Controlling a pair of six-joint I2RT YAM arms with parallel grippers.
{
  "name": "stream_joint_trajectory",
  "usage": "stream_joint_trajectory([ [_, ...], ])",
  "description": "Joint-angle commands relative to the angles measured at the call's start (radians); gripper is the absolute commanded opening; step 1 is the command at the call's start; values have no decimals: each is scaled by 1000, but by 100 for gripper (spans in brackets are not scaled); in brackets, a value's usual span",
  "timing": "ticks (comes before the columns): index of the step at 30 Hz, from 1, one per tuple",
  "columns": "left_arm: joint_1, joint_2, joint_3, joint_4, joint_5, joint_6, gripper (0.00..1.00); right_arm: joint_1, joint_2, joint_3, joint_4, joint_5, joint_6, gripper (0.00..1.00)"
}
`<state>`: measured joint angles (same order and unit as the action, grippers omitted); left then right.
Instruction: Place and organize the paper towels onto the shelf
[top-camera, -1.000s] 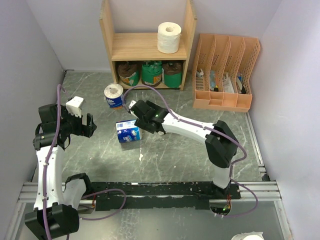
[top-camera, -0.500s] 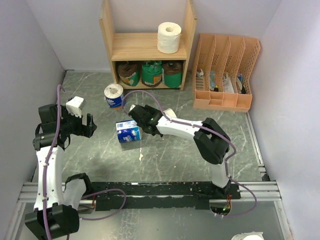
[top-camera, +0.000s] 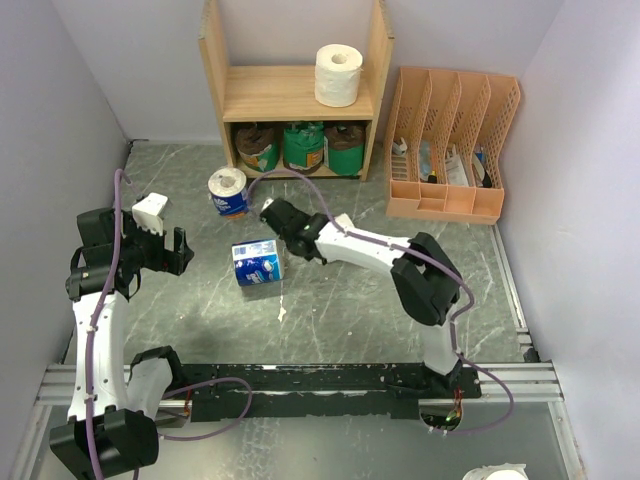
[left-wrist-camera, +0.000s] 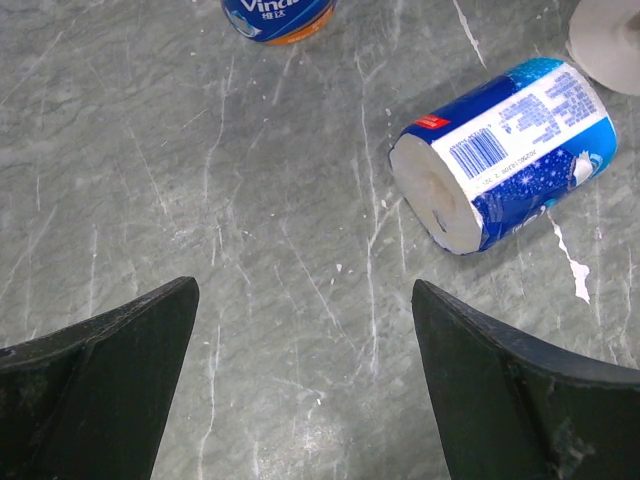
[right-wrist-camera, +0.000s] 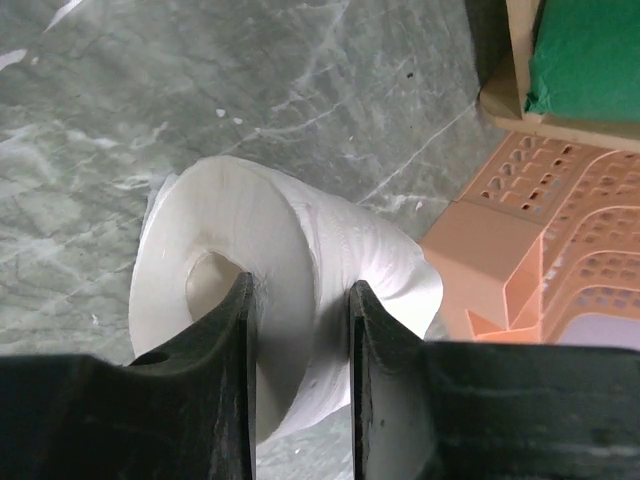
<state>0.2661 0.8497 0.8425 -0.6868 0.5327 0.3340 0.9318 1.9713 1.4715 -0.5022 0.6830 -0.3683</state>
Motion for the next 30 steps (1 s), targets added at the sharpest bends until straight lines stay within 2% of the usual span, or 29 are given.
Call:
stream_joint_trajectory([
  [1, 11, -7, 0, -10, 41, 18, 99, -118, -119, 133, -82, -199, 115, 0],
  [5, 10, -3, 0, -10, 40, 19, 99, -314, -208, 207, -139, -458, 274, 0],
  [9, 11, 5, 0, -11, 42, 19, 99, -431, -310, 126, -94, -618, 370, 0],
  [14, 11, 20, 2, -13, 43, 19, 99, -465, -371, 60, -56, -708, 482, 0],
  [19, 10, 22, 2, -10, 36, 16, 99, -485, -518, -92, 168, -902, 571, 0],
  [23, 10, 22, 2, -10, 34, 16, 99, -502, -471, -12, 119, -994, 671, 0],
  [30, 10, 12, 0, -8, 32, 14, 99, -512, -477, 14, 149, -979, 837, 0],
])
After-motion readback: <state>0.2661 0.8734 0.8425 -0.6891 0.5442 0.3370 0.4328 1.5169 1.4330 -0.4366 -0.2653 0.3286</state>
